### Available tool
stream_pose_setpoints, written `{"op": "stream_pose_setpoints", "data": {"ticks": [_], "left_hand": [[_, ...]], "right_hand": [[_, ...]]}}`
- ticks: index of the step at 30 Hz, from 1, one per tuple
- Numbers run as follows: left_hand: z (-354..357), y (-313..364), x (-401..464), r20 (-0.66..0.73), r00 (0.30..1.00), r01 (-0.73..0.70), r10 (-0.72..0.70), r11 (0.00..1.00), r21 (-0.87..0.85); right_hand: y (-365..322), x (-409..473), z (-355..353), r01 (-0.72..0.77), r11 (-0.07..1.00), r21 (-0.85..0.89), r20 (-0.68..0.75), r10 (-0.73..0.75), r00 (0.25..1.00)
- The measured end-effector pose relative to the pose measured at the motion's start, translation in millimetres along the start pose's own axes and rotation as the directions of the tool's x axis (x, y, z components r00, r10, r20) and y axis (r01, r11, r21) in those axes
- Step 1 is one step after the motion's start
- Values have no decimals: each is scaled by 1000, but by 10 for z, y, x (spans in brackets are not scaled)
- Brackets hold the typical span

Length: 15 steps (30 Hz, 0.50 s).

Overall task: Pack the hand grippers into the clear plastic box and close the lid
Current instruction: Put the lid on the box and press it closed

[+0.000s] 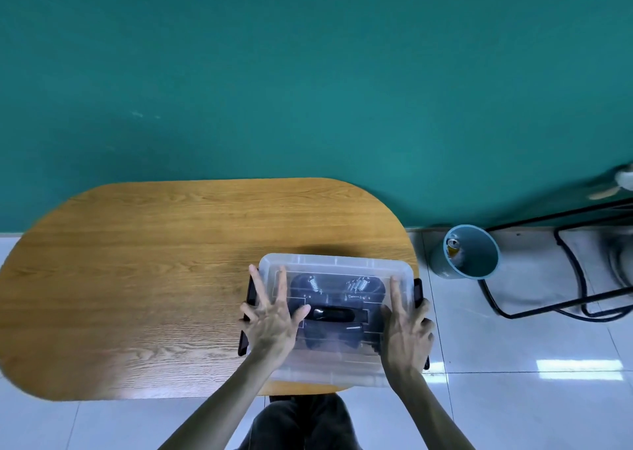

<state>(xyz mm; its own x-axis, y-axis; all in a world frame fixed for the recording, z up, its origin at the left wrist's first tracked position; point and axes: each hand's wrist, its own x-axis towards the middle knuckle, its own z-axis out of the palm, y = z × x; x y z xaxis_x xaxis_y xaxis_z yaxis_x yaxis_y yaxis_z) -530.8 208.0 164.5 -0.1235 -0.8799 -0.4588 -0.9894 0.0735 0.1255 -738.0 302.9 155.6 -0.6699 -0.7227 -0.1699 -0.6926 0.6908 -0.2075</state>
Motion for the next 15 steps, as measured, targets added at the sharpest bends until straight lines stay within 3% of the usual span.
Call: {"op": "stream_pose_setpoints", "data": {"ticks": [5,15], "left_hand": [[-84,179,-30,55,998,31,-35,998,63],[-93,245,33,109,990,69,-88,984,166]], "right_hand": [[66,-36,35,49,992,-119,98,-38,994],[-35,-27,43,-2,997,-83,123,12,992]]}}
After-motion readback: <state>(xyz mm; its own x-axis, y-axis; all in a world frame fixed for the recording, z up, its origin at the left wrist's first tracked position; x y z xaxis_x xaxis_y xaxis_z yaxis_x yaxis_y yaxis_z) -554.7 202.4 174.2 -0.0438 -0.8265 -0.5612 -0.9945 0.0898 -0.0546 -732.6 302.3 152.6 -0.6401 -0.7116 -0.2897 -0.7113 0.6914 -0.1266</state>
